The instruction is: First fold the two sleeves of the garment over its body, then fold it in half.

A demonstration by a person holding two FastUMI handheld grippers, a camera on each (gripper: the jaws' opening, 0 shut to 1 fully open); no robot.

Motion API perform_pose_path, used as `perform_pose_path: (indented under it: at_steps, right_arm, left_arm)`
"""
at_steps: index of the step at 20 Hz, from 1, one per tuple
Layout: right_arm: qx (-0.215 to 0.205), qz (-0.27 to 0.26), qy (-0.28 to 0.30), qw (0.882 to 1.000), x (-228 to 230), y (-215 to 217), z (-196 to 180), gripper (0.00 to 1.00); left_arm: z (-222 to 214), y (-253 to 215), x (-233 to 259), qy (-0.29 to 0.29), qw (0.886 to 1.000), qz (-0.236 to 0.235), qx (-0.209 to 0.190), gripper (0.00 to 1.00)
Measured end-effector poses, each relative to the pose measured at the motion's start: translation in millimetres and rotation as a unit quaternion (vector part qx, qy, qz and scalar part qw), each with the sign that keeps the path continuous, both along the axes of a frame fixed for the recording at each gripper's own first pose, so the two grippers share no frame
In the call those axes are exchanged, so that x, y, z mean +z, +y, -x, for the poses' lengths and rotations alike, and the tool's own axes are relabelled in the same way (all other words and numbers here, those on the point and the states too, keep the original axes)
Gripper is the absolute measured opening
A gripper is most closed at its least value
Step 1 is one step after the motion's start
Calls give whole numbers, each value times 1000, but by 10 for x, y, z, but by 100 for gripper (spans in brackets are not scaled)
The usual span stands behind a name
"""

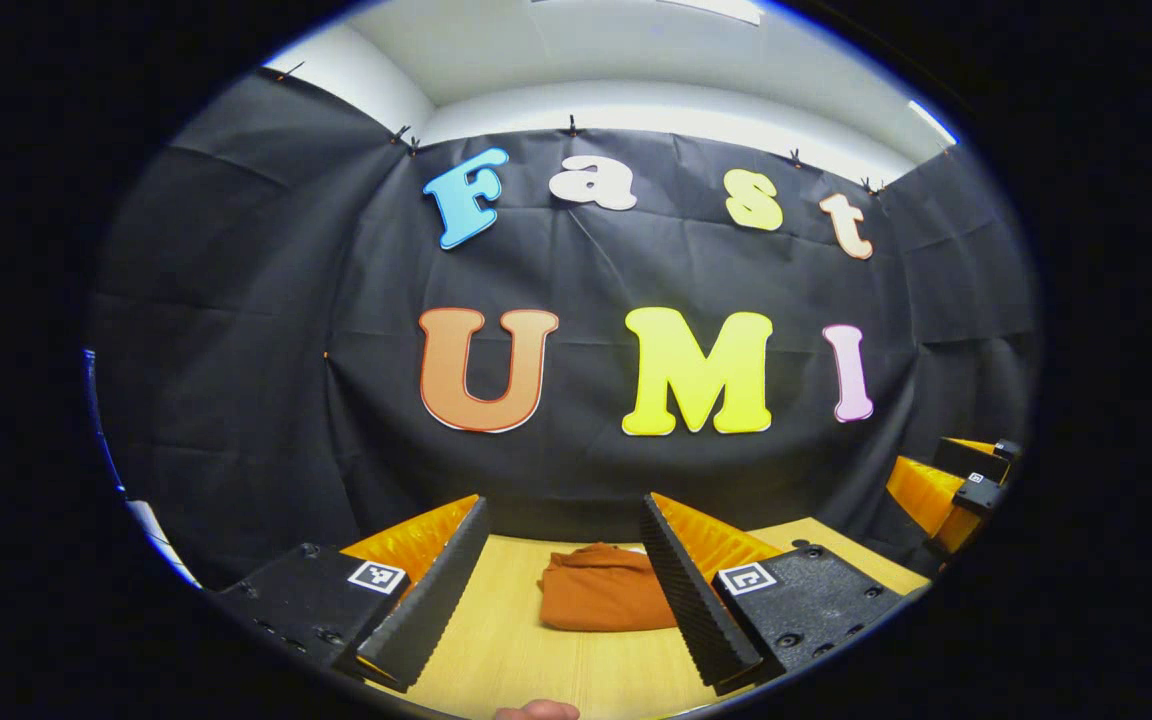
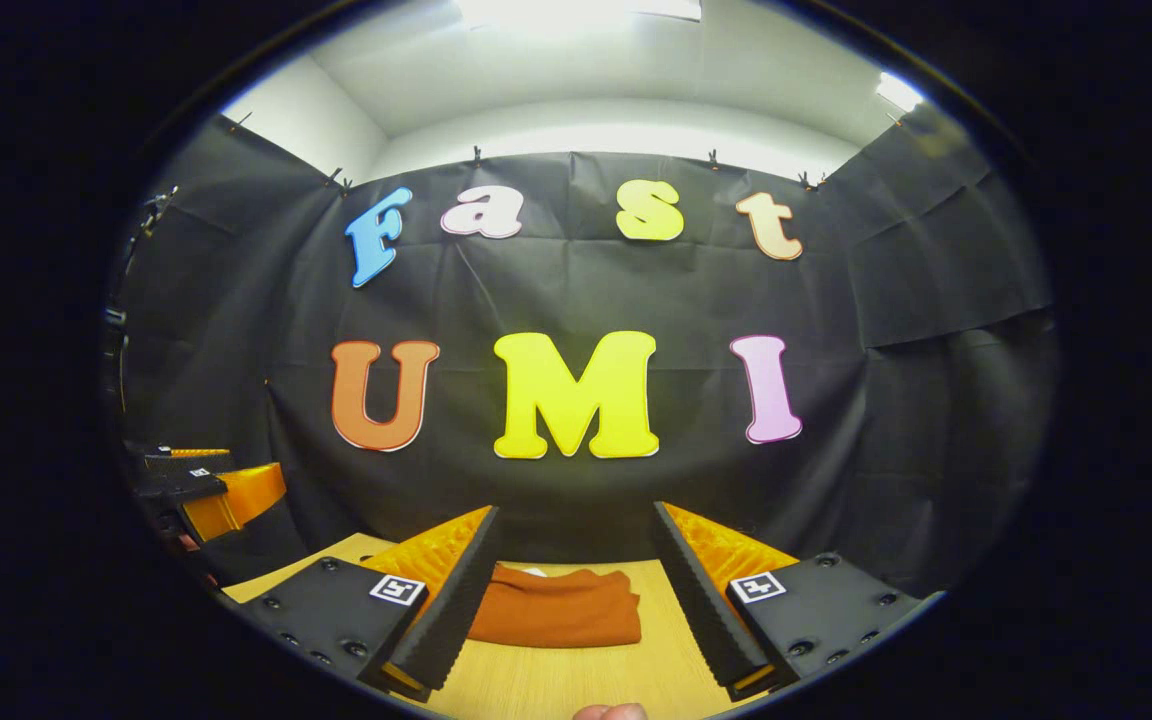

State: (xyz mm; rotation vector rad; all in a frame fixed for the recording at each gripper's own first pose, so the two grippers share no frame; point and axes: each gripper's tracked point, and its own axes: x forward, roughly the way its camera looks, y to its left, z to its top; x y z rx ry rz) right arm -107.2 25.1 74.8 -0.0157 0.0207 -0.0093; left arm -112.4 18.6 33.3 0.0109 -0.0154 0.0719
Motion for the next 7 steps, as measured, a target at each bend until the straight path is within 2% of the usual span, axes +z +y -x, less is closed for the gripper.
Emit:
perform_pose_path:
  at_steps: [7]
  right_arm:
    - [-2, -12, 17, 1000, -182, -10, 329, 94]
  left_arm:
    - [351, -158, -220, 5, 1000, 18, -12, 98]
